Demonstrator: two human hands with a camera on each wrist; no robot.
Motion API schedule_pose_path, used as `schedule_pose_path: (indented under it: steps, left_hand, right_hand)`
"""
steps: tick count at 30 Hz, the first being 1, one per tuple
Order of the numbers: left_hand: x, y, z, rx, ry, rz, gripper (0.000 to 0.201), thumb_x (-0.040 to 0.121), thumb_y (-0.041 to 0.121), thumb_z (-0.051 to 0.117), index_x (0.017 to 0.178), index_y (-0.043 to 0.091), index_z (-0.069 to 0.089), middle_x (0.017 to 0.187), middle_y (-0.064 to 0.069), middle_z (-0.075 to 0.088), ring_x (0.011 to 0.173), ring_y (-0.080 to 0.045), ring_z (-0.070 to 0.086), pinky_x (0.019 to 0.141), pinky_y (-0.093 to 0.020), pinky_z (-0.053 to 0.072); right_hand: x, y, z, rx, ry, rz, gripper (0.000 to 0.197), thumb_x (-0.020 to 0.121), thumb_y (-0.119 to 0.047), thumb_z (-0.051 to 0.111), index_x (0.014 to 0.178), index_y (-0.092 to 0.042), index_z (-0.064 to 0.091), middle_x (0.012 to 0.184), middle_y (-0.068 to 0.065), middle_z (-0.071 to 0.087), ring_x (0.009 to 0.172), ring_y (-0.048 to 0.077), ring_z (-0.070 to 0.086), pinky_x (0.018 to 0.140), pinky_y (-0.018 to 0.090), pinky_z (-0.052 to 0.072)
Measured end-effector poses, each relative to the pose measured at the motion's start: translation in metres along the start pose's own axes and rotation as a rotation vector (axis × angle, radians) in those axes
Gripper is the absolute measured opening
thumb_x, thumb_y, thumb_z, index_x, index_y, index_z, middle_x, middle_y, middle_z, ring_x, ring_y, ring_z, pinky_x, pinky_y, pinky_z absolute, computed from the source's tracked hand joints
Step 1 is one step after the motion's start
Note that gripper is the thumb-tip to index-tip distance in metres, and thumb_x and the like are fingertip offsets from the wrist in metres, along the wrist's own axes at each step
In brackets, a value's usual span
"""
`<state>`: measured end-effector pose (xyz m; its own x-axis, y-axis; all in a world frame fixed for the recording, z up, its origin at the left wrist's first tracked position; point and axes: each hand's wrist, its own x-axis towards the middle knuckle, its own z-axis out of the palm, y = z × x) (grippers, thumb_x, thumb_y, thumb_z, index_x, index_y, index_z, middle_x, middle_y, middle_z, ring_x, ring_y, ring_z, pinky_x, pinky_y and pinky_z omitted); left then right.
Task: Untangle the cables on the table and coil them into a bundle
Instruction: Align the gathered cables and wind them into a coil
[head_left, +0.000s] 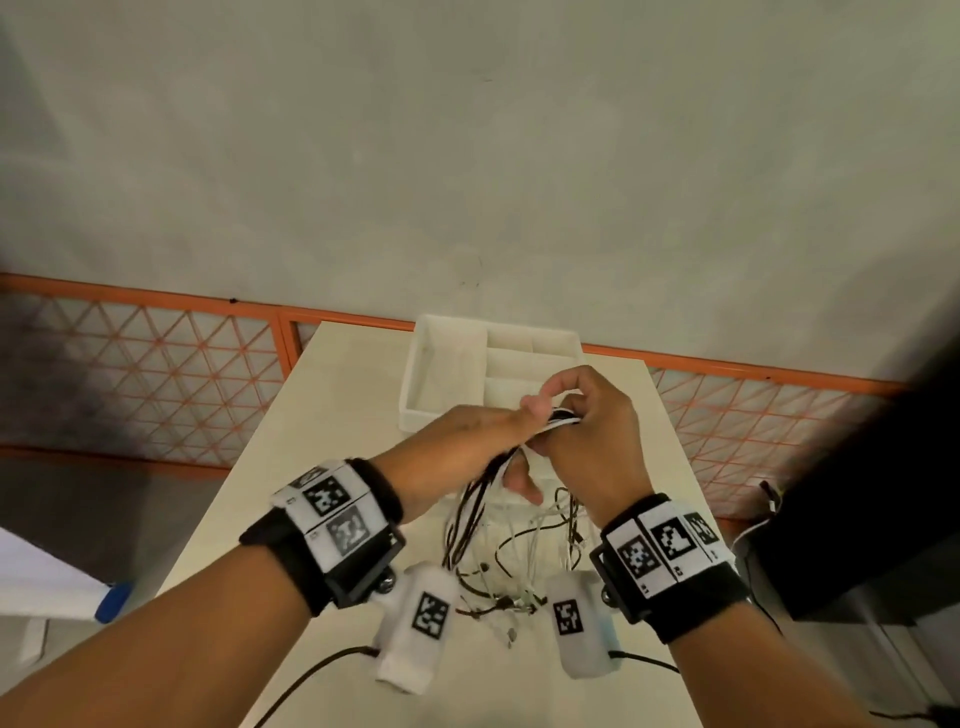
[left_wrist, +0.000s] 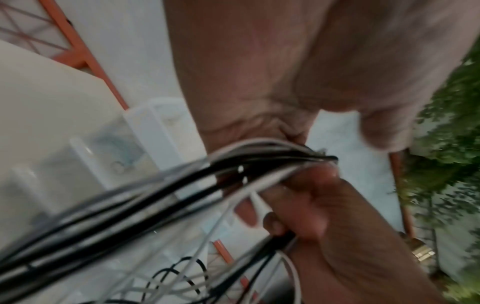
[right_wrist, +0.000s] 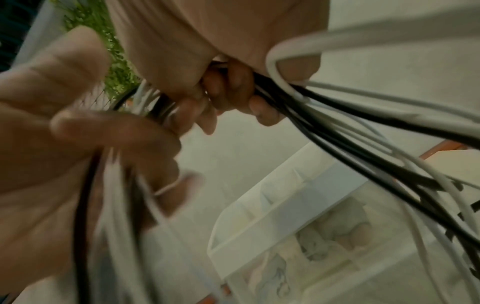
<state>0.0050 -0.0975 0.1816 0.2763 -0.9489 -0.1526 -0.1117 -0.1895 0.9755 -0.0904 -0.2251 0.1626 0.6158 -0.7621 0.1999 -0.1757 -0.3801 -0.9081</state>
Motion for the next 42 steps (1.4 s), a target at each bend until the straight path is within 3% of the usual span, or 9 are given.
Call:
schedule_pose_path:
  steps: [4,10,16,19,22,25,33,38,42]
  left_hand:
    - [0.003,0.013,0.001,-0.129,0.294,0.040,0.044,0.094,0.050,0.055,0.075,0.011,0.067,0.047,0.008,0.032,0.044,-0.012,0.025,0.045,-0.023,0.024]
    - [-0.001,0.023,-0.026,-0.074,0.428,0.065,0.039,0.092,0.040,0.062,0.069,0.009,0.068,0.049,0.002,0.026,0.045,-0.016,0.016,0.046,-0.024,0.015]
    - [-0.005,0.004,-0.032,0.293,0.572,-0.142,0.043,0.095,0.041,0.056,0.074,0.006,0.071,0.026,0.011,0.034,0.033,-0.007,0.032,0.046,-0.028,0.025]
    - [-0.006,0.004,-0.037,0.204,0.662,-0.117,0.042,0.092,0.043,0.060,0.068,0.010,0.071,0.031,0.010,0.031,0.030,-0.007,0.028,0.045,-0.027,0.024]
    - [-0.006,0.013,-0.044,0.036,0.680,-0.049,0.040,0.090,0.042,0.065,0.068,0.009,0.071,0.047,0.002,0.028,0.037,-0.013,0.022,0.043,-0.023,0.021]
    - [-0.009,0.019,-0.050,0.065,0.654,-0.006,0.041,0.090,0.045,0.063,0.071,0.010,0.072,0.046,0.002,0.028,0.038,-0.014,0.022,0.046,-0.025,0.021]
    - [-0.011,0.003,-0.048,0.256,0.743,-0.088,0.042,0.095,0.044,0.057,0.066,0.016,0.070,0.025,0.009,0.035,0.040,-0.013,0.035,0.049,-0.030,0.026]
    - [-0.007,0.006,-0.046,-0.041,0.729,0.038,0.046,0.092,0.039,0.063,0.049,0.021,0.058,0.040,0.009,0.030,0.034,-0.008,0.023,0.047,-0.026,0.022]
    - [-0.003,0.005,-0.036,-0.109,0.690,0.077,0.053,0.091,0.037,0.065,0.049,0.018,0.039,0.057,-0.002,0.019,0.043,-0.014,0.016,0.044,-0.023,0.019]
  right_hand:
    - [0.002,0.015,-0.017,-0.130,0.038,-0.101,0.029,0.079,-0.014,0.079,0.073,-0.020,0.052,0.067,-0.003,0.058,0.056,0.012,0.049,0.052,0.026,0.041]
    - [-0.014,0.065,-0.033,-0.485,-0.146,0.149,0.046,0.077,-0.052,0.079,0.079,-0.012,0.056,0.076,0.004,0.064,0.060,0.011,0.056,0.048,0.022,0.037]
    - [-0.006,0.075,-0.047,-0.167,0.182,0.040,0.042,0.072,-0.051,0.083,0.068,-0.021,0.054,0.066,-0.003,0.055,0.054,0.015,0.046,0.049,0.027,0.039]
    - [-0.011,0.081,-0.045,-0.368,-0.022,0.026,0.047,0.079,-0.050,0.077,0.060,-0.018,0.049,0.060,-0.001,0.050,0.053,0.018,0.047,0.049,0.028,0.039]
    - [-0.023,0.101,-0.034,-0.781,-0.312,0.143,0.054,0.084,-0.068,0.061,0.058,-0.022,0.047,0.065,-0.005,0.053,0.072,0.023,0.056,0.072,0.034,0.047]
    - [-0.030,0.120,-0.029,-0.659,-0.376,0.258,0.048,0.075,-0.081,0.049,0.073,-0.035,0.064,0.072,-0.005,0.069,0.085,0.024,0.067,0.083,0.038,0.054]
    - [-0.013,0.089,-0.047,-0.284,0.086,0.162,0.045,0.091,-0.060,0.058,0.084,-0.016,0.057,0.064,0.004,0.067,0.054,0.018,0.064,0.044,0.019,0.040]
    - [-0.033,0.147,-0.033,-0.775,-0.364,0.274,0.071,0.092,-0.068,0.046,0.056,-0.008,0.059,0.054,0.002,0.060,0.058,0.019,0.058,0.061,0.033,0.040]
    - [-0.046,0.184,-0.017,-0.653,-0.433,0.398,0.028,0.096,-0.047,0.050,0.102,-0.026,0.067,0.105,0.006,0.072,0.106,0.032,0.064,0.084,0.034,0.046]
